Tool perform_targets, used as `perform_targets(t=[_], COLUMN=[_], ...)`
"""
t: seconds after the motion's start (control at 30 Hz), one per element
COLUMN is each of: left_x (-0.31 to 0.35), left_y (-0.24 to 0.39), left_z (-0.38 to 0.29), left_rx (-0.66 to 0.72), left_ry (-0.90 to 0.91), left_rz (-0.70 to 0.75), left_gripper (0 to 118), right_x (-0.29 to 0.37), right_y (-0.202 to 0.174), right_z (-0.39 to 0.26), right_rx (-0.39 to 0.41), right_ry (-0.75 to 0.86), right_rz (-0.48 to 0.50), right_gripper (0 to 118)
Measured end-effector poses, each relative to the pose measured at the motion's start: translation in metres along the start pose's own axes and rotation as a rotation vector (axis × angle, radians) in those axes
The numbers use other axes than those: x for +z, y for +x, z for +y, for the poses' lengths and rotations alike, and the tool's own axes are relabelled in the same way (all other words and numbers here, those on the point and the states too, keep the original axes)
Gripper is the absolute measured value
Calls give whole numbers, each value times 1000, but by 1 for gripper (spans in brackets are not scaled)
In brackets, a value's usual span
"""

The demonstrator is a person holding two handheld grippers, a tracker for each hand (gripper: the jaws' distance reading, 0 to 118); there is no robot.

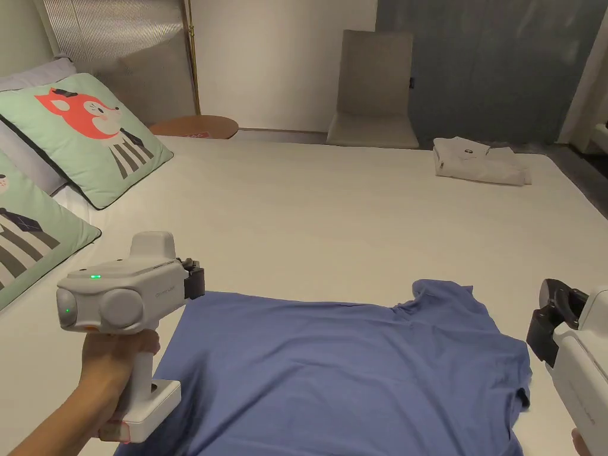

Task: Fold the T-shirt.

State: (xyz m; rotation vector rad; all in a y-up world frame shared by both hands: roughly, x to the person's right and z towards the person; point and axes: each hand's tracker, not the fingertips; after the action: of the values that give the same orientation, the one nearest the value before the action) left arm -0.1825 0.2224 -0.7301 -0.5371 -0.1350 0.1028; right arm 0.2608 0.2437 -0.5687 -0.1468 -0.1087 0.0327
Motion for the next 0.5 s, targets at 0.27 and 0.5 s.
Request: perform_targets(t=[0.27,0.5], left_x=[-138,-212], left_y=[-34,-50], left_z=[21,-2], left_rx=[15,18], left_ry=[-249,-374], left_rz=[61,120], left_gripper=[19,95], right_x=[-72,-112], right_y=[1,7], right_z=[-11,-32], right_rx=[26,49], right_ry=[-65,-132], right_rz=[-4,-17], right_gripper=[0,0])
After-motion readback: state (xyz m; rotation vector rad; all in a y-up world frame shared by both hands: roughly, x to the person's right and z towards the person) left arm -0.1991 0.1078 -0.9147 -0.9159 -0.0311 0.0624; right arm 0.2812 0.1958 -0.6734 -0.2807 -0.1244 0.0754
